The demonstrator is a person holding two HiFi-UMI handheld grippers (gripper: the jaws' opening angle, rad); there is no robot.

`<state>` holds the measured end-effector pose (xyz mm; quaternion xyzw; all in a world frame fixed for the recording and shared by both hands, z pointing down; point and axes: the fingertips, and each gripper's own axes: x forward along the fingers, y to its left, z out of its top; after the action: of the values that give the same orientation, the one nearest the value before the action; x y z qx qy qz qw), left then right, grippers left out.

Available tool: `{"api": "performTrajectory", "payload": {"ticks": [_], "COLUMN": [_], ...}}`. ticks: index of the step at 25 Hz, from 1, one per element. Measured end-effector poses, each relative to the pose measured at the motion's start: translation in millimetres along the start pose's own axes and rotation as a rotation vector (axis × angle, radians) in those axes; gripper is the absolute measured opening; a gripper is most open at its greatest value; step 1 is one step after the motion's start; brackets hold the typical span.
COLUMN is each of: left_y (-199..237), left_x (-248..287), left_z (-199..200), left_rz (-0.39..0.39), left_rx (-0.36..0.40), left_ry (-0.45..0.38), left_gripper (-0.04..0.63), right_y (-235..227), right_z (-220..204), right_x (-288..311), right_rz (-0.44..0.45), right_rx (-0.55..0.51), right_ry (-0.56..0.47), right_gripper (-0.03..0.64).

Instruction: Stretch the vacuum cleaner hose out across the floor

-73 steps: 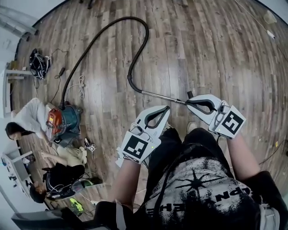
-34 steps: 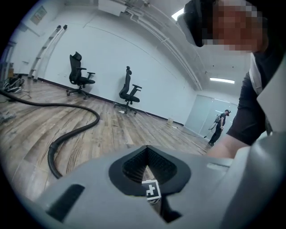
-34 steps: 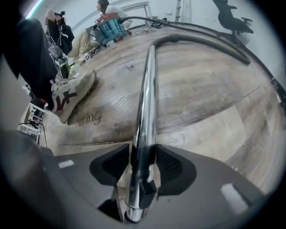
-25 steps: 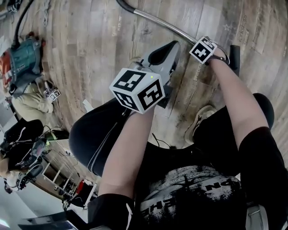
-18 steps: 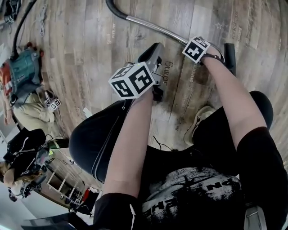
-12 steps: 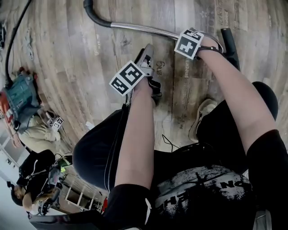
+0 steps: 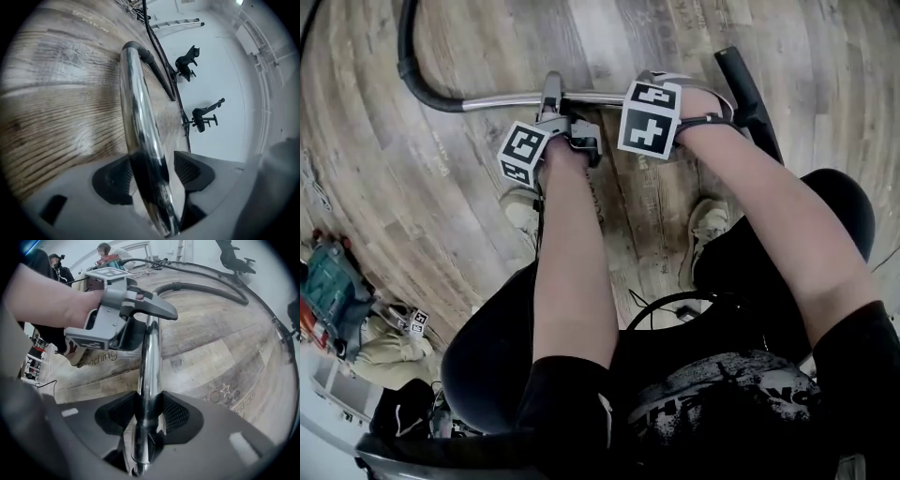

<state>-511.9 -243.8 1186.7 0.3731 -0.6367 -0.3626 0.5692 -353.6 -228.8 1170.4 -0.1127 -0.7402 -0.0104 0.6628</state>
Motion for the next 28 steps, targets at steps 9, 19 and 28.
{"api": "performTrajectory", "payload": {"ticks": [9, 19, 28], "left_y": [-12.1, -105.7, -152.3], "left_x": [18.7, 39.8, 41.7], "left_z": [-7.5, -40.1, -46.6], "left_rz": [-0.074, -0.17, -0.13], "left_rx": [-0.087, -0.174, -0.137], "left_ry": [-0.056, -0.059, -0.116], "left_gripper": [0.118, 0.115, 0.114], "right_y": [-9.5, -65.0, -106.2], "right_z": [-23.2, -46.0, -56.9], "right_x": [9.6, -35.2, -70.2], "right_rz": [-0.003, 0.083, -0.317], "right_rx": [-0.018, -0.136, -0.319], "right_ry": [-0.037, -0.033, -0.003], "right_gripper": [0.207, 0.274, 0.133]}}
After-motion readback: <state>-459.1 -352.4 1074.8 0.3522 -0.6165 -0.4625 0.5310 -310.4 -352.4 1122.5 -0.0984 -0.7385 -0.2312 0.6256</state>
